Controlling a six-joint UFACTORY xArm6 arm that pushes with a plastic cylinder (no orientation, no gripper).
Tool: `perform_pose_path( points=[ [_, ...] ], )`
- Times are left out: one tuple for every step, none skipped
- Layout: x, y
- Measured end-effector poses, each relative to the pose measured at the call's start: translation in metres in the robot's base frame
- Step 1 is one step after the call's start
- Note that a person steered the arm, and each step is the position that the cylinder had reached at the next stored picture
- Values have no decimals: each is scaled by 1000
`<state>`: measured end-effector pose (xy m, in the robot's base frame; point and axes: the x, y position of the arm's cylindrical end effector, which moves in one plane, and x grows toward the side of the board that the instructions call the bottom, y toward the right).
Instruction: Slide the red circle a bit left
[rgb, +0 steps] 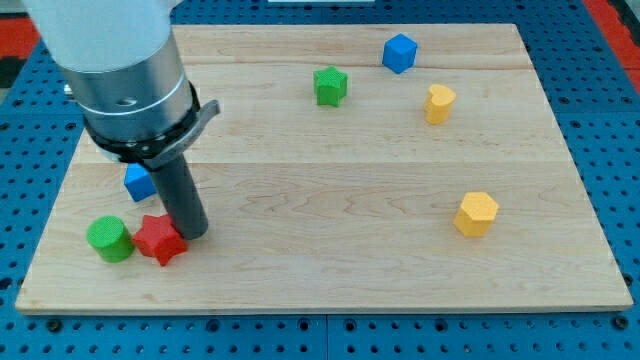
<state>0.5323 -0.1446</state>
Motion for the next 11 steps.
perform_pose_path(
  points=[
    [-9, 7],
    [-66, 70],
    [-132, 134],
    [-153, 176],
    [-145, 151],
    [-142, 71],
    [-149, 10],
    [-208, 4],
    [-232, -51],
    [-234, -94],
    [-234, -100]
  ],
)
